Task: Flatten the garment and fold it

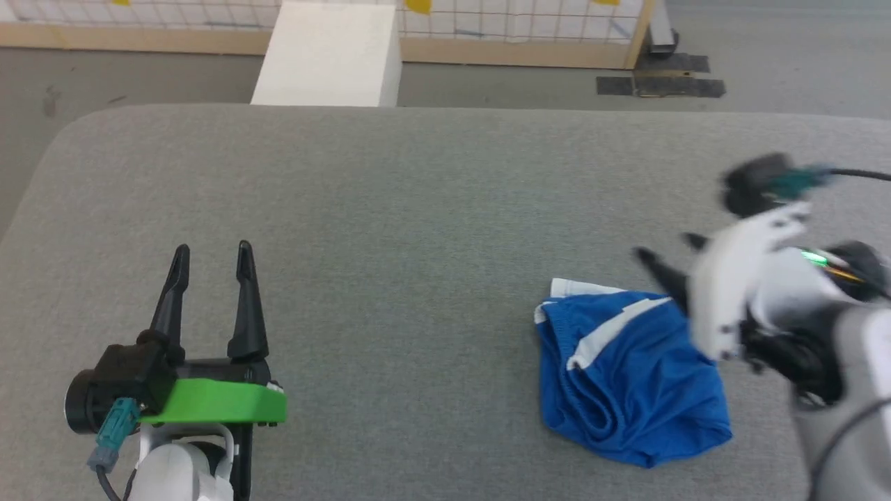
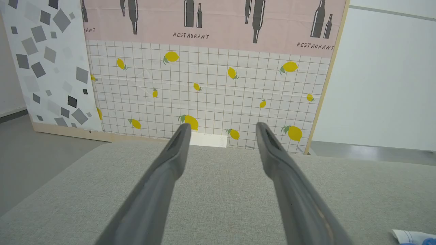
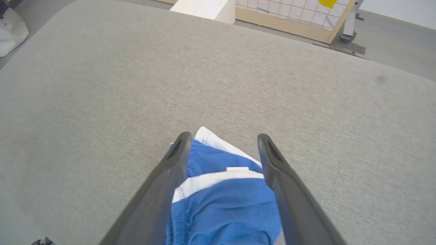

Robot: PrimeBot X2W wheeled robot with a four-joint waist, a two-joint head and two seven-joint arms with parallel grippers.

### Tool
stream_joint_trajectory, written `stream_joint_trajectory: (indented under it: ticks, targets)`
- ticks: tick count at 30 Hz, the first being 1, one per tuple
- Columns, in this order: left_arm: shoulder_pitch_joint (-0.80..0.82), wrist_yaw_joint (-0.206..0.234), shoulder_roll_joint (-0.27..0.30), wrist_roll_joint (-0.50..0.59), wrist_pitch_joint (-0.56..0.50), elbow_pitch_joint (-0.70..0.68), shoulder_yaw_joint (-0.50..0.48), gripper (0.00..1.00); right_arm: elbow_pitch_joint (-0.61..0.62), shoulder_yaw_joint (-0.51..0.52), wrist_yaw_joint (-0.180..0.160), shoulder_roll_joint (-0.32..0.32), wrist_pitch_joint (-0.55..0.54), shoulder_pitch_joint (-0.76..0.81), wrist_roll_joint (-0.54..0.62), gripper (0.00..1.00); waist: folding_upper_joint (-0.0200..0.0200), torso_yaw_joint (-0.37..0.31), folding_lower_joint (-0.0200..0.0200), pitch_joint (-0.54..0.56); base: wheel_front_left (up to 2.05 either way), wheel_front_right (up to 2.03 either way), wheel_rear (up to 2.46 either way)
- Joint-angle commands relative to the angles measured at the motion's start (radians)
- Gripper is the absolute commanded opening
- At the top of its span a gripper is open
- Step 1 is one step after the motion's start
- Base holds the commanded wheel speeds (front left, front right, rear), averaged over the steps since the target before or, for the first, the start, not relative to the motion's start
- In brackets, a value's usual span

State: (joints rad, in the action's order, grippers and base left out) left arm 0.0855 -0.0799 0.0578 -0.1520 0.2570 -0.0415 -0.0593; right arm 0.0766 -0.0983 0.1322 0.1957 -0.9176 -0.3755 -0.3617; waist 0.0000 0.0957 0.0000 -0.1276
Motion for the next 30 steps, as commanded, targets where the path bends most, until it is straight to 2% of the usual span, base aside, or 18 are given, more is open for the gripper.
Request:
stream_joint_trajectory:
  ticks: [1,4,7,9,15,22,23,24,25,28,30]
  targets:
    - [-0.011,-0.007,-0.003,0.009,0.005,-0.004,-0.007,1.00,0.010,0.036,-0.002,0.015,0.012,0.047,0.026,1.00,0.0000,-0.023,0.0000,0.008,0.00,0.00,0.00]
    - [-0.011,-0.009,-0.003,0.016,0.005,-0.011,-0.015,1.00,0.018,0.097,-0.002,0.040,0.020,0.116,0.078,1.00,0.0000,-0.036,0.0000,0.001,0.00,0.00,0.00]
    - [-0.007,-0.011,-0.004,0.020,0.005,-0.018,-0.020,1.00,0.005,0.131,-0.002,0.034,0.035,0.183,0.109,1.00,0.0000,-0.041,0.0000,-0.008,0.00,0.00,0.00]
    - [-0.004,-0.013,-0.004,0.021,0.005,-0.020,-0.021,1.00,-0.025,0.148,-0.002,0.009,0.057,0.221,0.112,1.00,0.0000,-0.041,0.0000,-0.016,0.00,0.00,0.00]
    - [0.001,-0.015,-0.005,0.022,0.005,-0.018,-0.016,1.00,-0.133,0.123,-0.002,-0.040,0.123,0.243,0.118,1.00,0.0000,-0.028,0.0000,-0.035,0.00,0.00,0.00]
    - [0.006,-0.016,-0.006,0.022,0.005,-0.017,-0.018,1.00,-0.273,0.079,-0.002,-0.034,0.147,0.221,0.138,0.99,0.0000,-0.007,0.0000,-0.049,0.00,0.00,0.00]
    - [0.005,-0.016,-0.006,0.022,0.005,-0.017,-0.020,1.00,-0.288,0.073,-0.002,-0.028,0.149,0.215,0.139,0.42,0.0000,-0.007,0.0000,-0.050,0.00,0.00,0.00]
    - [0.004,-0.016,-0.006,0.023,0.005,-0.017,-0.023,1.00,-0.297,0.067,-0.002,-0.023,0.153,0.210,0.137,0.06,0.0000,-0.008,0.0000,-0.050,0.00,0.00,0.00]
    - [0.001,-0.016,-0.006,0.024,0.005,-0.019,-0.027,1.00,-0.304,0.059,-0.002,-0.017,0.158,0.203,0.132,0.00,0.0000,-0.012,0.0000,-0.049,0.00,0.00,0.00]
    - [-0.008,-0.011,-0.007,0.028,0.005,-0.028,-0.043,1.00,-0.299,0.014,-0.002,0.018,0.166,0.182,0.109,0.00,0.0000,-0.045,0.0000,-0.049,0.00,0.00,0.00]
    - [-0.017,-0.008,-0.006,0.030,0.005,-0.039,-0.054,1.00,-0.282,-0.038,-0.002,0.063,0.163,0.164,0.097,0.00,0.0000,-0.085,0.0000,-0.053,0.00,0.00,0.00]
